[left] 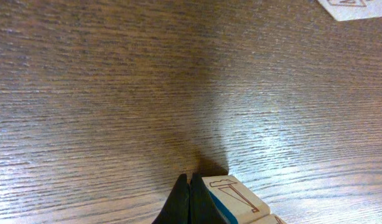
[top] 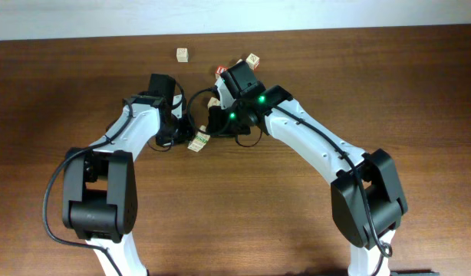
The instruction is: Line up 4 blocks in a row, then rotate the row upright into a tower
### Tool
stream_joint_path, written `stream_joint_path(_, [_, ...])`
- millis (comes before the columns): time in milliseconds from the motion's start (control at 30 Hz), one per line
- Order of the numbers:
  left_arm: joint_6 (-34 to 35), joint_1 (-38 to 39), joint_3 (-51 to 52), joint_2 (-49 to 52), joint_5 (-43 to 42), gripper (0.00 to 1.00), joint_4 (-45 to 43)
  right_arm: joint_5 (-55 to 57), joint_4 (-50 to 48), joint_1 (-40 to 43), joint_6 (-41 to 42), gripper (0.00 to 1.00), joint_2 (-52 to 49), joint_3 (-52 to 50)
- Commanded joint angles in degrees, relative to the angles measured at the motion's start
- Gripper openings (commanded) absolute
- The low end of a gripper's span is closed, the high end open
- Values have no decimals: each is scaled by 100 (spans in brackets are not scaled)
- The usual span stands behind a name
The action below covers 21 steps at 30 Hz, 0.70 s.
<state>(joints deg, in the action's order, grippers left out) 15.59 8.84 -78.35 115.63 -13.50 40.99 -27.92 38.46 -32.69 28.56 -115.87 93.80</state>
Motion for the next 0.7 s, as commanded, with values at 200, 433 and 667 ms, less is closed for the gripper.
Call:
stream_joint_path(200, [-87,20,-83,-4,-177,0,109,254,-103,-142,96,4,-278,-120])
stream_joint_path(433, [-55,-70,-83,-4,-166,0,190,424,-168,-262,197,4,-280,-120])
stream_joint_path(667, [-39,-365,-83,-4,-175,0,160,424,-299,-315,203,4,-354,-120])
